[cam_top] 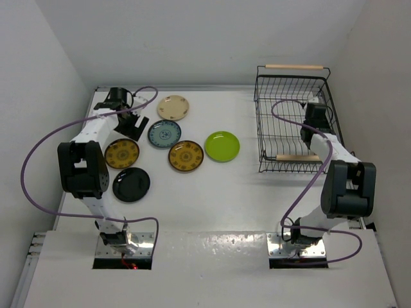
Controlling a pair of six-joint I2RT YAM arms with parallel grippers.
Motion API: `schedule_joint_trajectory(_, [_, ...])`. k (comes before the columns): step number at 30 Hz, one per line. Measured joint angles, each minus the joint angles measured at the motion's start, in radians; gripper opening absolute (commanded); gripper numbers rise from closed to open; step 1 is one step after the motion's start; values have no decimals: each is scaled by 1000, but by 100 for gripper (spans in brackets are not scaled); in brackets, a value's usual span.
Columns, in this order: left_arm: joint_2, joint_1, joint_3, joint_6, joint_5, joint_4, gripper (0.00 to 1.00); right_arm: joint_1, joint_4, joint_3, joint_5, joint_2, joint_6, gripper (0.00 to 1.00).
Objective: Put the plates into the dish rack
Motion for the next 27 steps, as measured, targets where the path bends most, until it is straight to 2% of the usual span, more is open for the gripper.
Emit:
schedule_joint_trajectory(3, [0,25,-2,0,3,-26,100,0,-10,3,-3,2,19,37])
schedule_joint_trajectory(4, [0,36,-3,0,4,-37,100,0,-15,6,-5,4,27,49])
schedule_joint_trajectory(10, [-4,121,-61,24,14,-103,100,0,-76,64,-16,5,66,72])
schedule_joint_trajectory(11, [-6,138,-80,31,19,-114,100,3,-92,84,-22,5,74,79])
schedule_joint_trajectory(14, [-8,195,-119,54,50,-154,100,16,-130,158,-30,2,92,87])
schedule_joint_trajectory(20, [-5,288,-151,102,135,-209,100,132,-188,250,-36,-55,114,91])
schedule_joint_trajectory(26, [36,301,-199,180,266,-270,100,256,-256,262,-76,-166,166,91])
schedule_joint_trajectory(27, [43,300,-217,188,281,-275,97,270,-265,262,-82,-185,177,91])
